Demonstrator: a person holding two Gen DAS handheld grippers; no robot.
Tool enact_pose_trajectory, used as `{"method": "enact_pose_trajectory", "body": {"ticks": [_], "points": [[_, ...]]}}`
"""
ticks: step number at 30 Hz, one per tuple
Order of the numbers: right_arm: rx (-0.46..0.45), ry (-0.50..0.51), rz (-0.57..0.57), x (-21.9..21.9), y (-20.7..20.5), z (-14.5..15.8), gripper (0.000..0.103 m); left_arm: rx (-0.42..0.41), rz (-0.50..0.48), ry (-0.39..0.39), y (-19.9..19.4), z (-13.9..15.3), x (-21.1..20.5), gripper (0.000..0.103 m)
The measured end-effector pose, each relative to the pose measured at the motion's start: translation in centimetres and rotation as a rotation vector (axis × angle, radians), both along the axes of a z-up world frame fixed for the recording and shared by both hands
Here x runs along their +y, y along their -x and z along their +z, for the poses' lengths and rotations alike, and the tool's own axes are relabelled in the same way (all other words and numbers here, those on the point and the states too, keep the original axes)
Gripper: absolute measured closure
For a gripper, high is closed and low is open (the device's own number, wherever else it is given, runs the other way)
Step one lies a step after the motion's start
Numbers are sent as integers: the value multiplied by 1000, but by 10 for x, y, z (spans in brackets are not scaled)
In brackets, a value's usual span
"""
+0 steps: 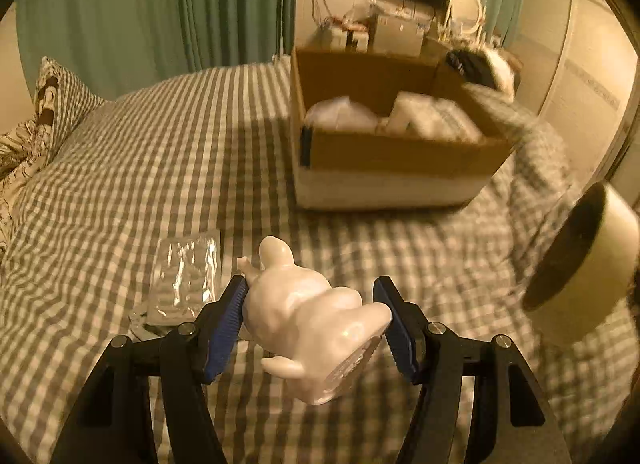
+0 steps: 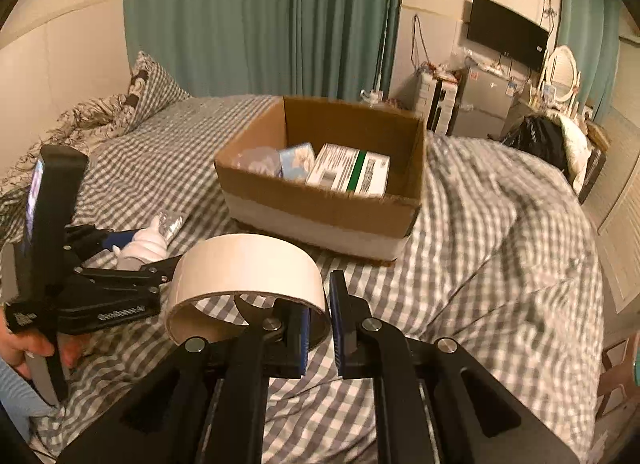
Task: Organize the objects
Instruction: 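Drop the figurine into the box with the left tool while the right tool drops the tape roll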
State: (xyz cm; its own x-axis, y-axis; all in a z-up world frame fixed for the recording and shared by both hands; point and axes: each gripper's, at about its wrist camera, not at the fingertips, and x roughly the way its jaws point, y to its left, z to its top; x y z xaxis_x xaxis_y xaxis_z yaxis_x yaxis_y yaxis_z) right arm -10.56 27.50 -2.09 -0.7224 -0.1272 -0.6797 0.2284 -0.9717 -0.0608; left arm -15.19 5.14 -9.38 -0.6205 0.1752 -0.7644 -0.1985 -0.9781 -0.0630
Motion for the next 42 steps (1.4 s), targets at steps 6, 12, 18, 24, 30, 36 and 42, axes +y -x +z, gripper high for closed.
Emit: {"method": "enact_pose_trajectory", "body": {"ticks": [6,12,18,24,30,36,42], "points": [[77,-28,-6,10,6,49,94,94,-44,-35,-1,70,10,37],[148,-34,-26,20,47,87,94,182,-81,-25,30,121,26,37],[196,-16,-67,28,108,99,94,236,-94,-14,86,134,50,37],[178,-34,-108,33,181,79,94,229,-108,2,145,107,67,37],[100,-60,-116,32,240,37,94,188,-131,5,179,70,77,37],[19,32,-116,39,259,13,94,154,-163,47,181,40,86,37],[-47,52,-121,41,251,15,47,182,-152,77,164,51,82,5]]}}
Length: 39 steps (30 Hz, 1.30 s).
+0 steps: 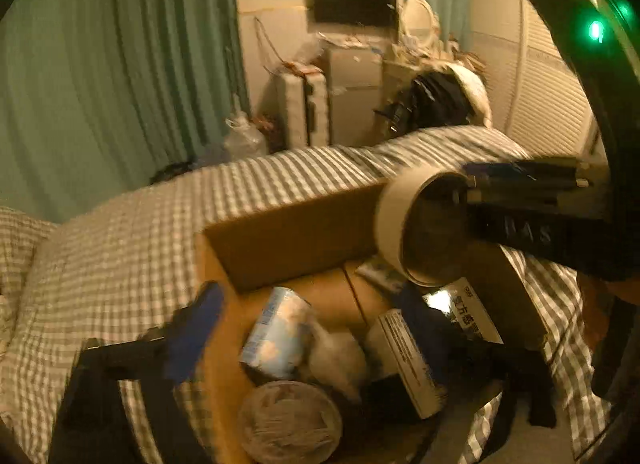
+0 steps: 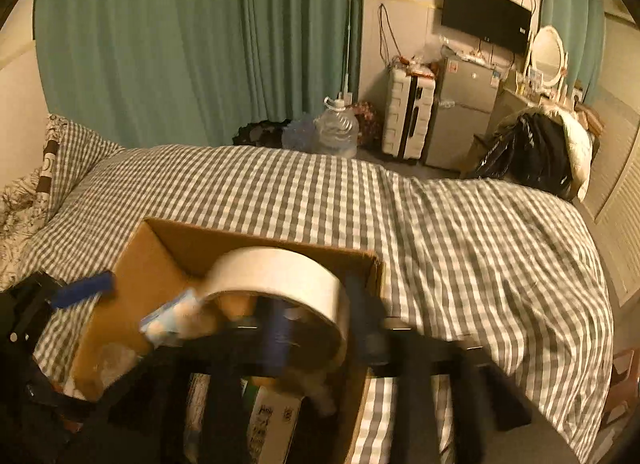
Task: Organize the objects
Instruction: 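Drop the figurine into the box with the left tool while the right tool drops the tape roll, then move both tools back toward the blister pack and grey clip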
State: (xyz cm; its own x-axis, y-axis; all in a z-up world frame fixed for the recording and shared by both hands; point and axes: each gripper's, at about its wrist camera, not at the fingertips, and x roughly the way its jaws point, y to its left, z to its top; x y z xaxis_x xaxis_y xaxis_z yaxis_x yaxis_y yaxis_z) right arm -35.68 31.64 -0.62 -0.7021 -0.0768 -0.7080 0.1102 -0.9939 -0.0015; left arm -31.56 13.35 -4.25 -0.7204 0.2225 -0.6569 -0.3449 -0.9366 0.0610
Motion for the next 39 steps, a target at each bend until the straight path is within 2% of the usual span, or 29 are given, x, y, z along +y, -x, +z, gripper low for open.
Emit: {"method": "enact_pose_trajectory", "body": {"ticks": [1,5,8,14,16,18,23,27,29,35,39], "points": [[-7,-1,-10,-1,-1,2,37,6,7,-10,-3,6,-4,5],[-2,0,-29,1,-17,22,35,-23,29,-82,-16,31,-25,5],[10,-10,-31,-3,-36,46,34,-10,59,-98,-32,53,-39,4],[110,-34,26,-29,-104,109,29,67,113,-95,-81,105,-72,0],[151,-27,54,-42,-134,128,19,84,123,-100,-96,119,-86,0],[185,-13,77,-53,-159,142,13,99,133,-106,-115,133,-102,0],[253,12,152,-84,-219,164,7,148,168,-109,-162,149,-138,0],[265,30,220,-109,-251,154,3,168,204,-93,-192,136,-166,0],[263,38,250,-115,-260,142,3,148,229,-87,-203,120,-181,0],[217,35,331,-146,-268,68,3,63,344,-82,-217,51,-219,0],[144,51,365,-164,-253,12,3,-17,410,-138,-206,4,-231,0]]}}
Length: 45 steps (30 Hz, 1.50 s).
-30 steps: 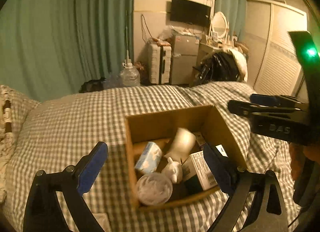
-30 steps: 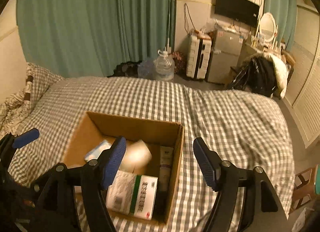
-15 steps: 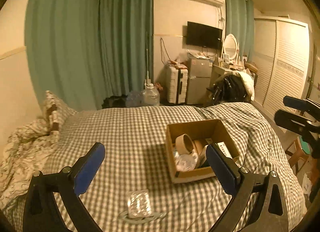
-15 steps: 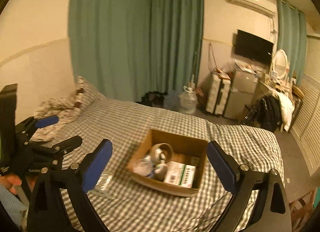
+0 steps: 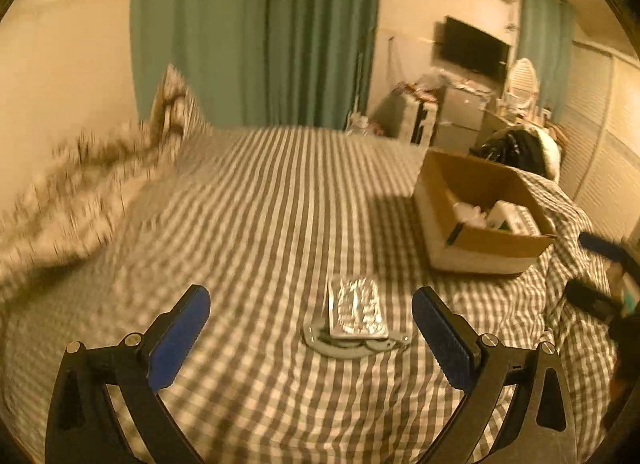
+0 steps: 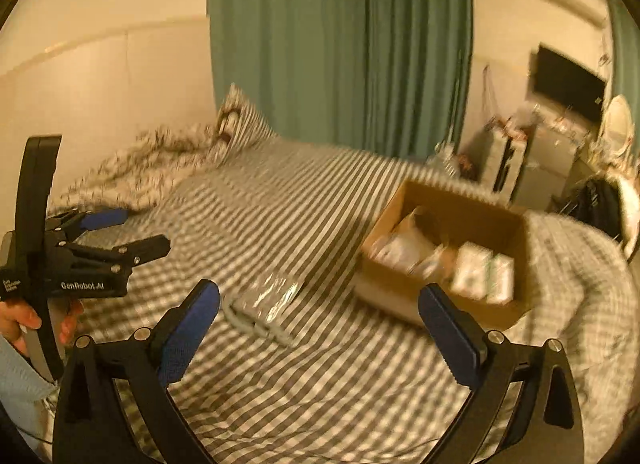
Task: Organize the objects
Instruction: 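Move both tools back toward the blister pack and grey clip, then grasp the blister pack with the right tool while the left tool grasps the grey clip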
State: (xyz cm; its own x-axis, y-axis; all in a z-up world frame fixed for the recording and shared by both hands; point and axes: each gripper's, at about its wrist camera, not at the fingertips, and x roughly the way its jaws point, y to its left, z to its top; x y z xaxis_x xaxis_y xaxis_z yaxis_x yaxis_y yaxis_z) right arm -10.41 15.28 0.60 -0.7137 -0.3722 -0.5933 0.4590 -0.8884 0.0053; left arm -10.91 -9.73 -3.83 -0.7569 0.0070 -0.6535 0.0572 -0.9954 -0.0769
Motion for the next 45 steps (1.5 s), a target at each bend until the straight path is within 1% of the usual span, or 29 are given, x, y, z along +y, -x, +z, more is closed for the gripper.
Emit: {"method": "enact_pose_trajectory", "body": {"ticks": [2,3,5,6,7,8,11,14,17,21,23,26,28,30,36,41,42,44,45], "points": [[-33,-21,-2,-6,14,-26,3,-39,40,-17,12,-20,1,0],[-45,-31,-6,-8,19,-34,3,-56,45,-25,16,-27,2,0],[-71,-45,-14,-11,29,-51,3,-81,28,-43,24,-43,5,0],[-90,-48,-16,-12,35,-62,3,-92,9,-40,28,-51,8,0],[-100,-51,-19,-13,37,-68,3,-98,-5,-26,29,-58,10,0],[-111,-56,-24,-14,41,-76,3,-108,-17,5,31,-66,14,0],[-146,-66,-36,-18,52,-98,3,-140,-39,71,35,-79,19,0],[-197,-48,-38,-23,63,-117,3,-147,-73,79,35,-85,19,0],[-230,-42,-13,-31,69,-131,3,-138,-59,80,33,-86,14,0],[-238,-59,9,-46,77,-138,3,-120,-18,86,36,-81,-1,0],[-241,-68,9,-51,77,-140,3,-110,2,95,36,-78,-8,0],[-245,-92,-2,-61,81,-143,3,-97,18,85,35,-74,-17,0],[-238,-111,-15,-68,84,-144,3,-100,38,103,36,-75,-21,0],[-235,-119,-28,-78,89,-147,3,-107,77,117,38,-76,-27,0],[-281,-104,-43,-105,108,-158,3,-123,173,61,42,-81,-54,0],[-339,-110,-60,-122,128,-176,3,-140,210,42,44,-86,-63,0],[-354,-96,-59,-122,131,-179,5,-145,211,43,45,-88,-64,0],[-376,-66,-59,-120,134,-182,11,-153,210,48,46,-90,-63,0],[-376,-56,-57,-118,133,-180,23,-157,208,52,46,-91,-62,0]]}}
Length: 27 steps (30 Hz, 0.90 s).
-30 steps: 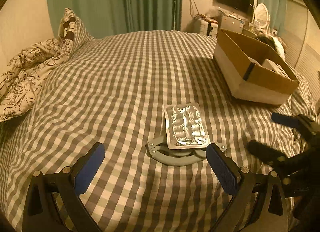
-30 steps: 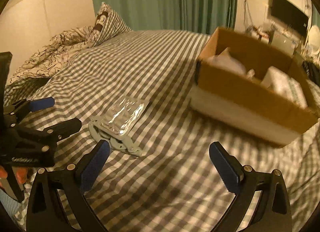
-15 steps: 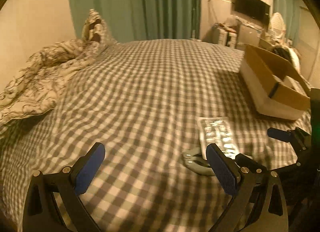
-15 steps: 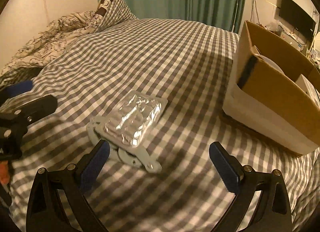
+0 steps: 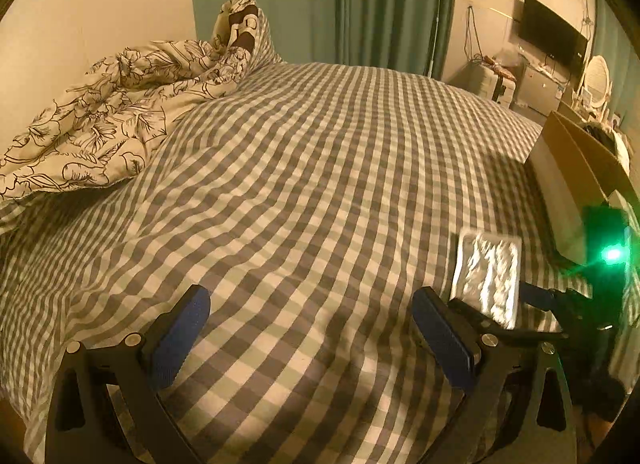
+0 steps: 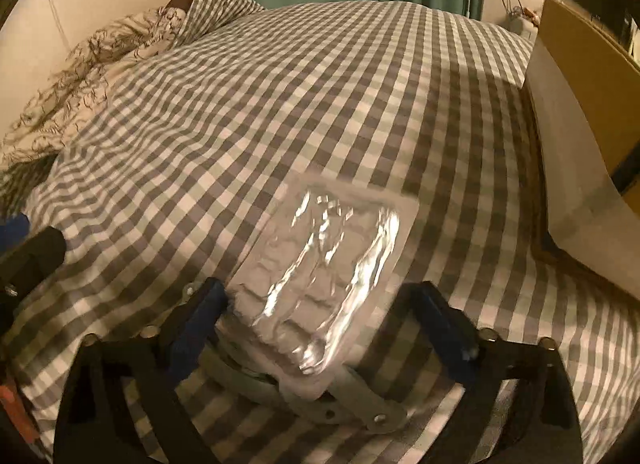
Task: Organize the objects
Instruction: 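Grasp the blister pack with the right tool while the left tool grasps the grey clip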
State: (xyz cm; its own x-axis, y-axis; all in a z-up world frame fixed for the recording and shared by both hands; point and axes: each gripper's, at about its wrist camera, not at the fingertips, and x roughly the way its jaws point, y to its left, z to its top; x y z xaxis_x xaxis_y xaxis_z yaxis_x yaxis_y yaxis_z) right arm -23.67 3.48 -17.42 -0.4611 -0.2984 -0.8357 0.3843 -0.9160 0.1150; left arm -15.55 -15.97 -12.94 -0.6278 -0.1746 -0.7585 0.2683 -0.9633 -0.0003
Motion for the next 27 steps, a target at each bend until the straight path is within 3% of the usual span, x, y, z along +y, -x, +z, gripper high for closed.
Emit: {"method": "enact_pose_trajectory", "body": {"ticks": [1,6,7,8,9,11,14,22,27], "points": [[2,13,3,2,-2,2,38,-4,-5,4,1,-1,1,0],[20,55,-4,26,-16,20,49,-8,-39,35,0,-3,14,0],[27,57,-10,34,-20,25,72,-8,-51,35,0,-4,16,0],[31,66,-9,40,-24,30,80,-8,-66,32,-1,-4,20,0],[31,95,-10,51,-29,36,80,-9,-79,31,-1,-5,23,0],[44,58,-19,62,-36,43,82,-11,-110,44,-2,-7,33,0],[97,-9,2,82,-53,58,96,-14,-147,80,-3,-8,48,0],[165,-81,-45,129,-79,68,96,-38,-284,172,-4,-17,95,0],[146,-31,-72,147,-83,63,96,-103,-431,169,1,-37,127,0]]}}
